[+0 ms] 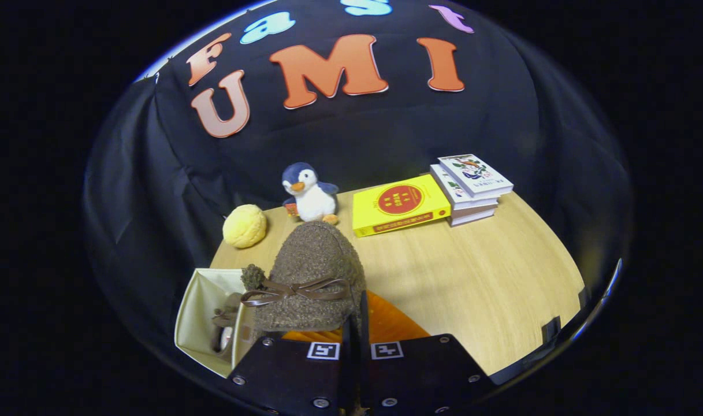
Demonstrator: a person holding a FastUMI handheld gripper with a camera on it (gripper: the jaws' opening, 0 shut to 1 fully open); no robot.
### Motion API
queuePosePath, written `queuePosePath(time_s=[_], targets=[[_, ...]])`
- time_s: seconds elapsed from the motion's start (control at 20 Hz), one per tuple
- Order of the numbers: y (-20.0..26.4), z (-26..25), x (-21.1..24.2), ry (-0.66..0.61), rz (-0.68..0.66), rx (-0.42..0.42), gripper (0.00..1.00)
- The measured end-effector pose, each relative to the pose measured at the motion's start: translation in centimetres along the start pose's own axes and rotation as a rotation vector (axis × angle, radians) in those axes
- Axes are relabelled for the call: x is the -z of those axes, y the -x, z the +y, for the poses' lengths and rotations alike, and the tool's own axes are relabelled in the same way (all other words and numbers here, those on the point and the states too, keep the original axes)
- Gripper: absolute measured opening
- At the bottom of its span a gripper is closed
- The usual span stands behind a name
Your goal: Open the storage box then place both shoes into the box .Put the left shoe in first, then the right shoe, with the right side of both shoes facing outward in a uniform manner.
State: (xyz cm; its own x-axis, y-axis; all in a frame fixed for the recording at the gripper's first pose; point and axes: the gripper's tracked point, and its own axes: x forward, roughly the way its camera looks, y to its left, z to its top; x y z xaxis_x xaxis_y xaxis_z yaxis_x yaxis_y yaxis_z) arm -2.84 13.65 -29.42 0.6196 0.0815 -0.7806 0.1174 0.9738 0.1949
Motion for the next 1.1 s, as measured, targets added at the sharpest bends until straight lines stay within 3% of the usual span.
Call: queuePosePath(time_s=[0.3, 0.5, 1.1], targets=[[-0.1, 10.5, 2.0, 0.065, 0.060, -0.110, 0.05], [-1.1, 15.2, 4.2, 0.107, 0.105, -0.140, 0.06], [-6.7, 16.9, 10.9, 0.185, 0.238, 0.038, 0.10]])
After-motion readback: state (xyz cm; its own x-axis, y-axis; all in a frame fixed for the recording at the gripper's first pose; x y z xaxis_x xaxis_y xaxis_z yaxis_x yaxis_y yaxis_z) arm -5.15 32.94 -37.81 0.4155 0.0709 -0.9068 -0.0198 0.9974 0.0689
